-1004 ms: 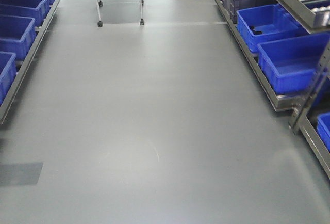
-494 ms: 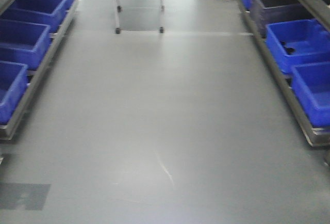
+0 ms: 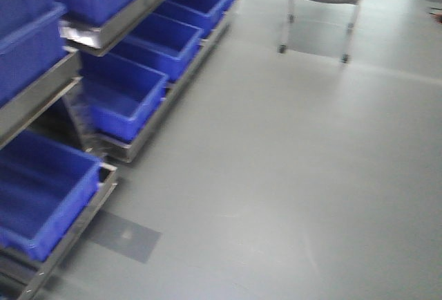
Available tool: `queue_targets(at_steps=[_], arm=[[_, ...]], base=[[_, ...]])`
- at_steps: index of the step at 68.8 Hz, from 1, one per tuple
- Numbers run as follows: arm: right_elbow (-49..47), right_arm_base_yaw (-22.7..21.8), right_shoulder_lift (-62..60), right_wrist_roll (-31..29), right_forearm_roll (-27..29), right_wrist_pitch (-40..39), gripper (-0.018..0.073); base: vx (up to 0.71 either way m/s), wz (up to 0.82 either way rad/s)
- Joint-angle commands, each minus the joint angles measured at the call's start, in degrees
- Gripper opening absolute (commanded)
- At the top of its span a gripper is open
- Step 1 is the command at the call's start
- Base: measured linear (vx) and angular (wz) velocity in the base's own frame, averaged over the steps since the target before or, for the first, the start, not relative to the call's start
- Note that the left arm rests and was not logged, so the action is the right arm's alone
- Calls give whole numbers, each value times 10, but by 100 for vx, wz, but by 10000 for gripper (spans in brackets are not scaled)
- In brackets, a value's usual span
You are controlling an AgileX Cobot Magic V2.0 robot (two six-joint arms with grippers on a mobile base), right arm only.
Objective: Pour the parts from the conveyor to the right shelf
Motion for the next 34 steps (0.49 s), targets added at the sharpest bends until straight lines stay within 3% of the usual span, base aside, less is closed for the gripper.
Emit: queue_targets(at_steps=[1, 34], arm=[[-15, -3, 11, -4, -3, -48, -6], [-15, -3, 11, -4, -3, -48, -6]], base=[[22, 80], [23, 76]])
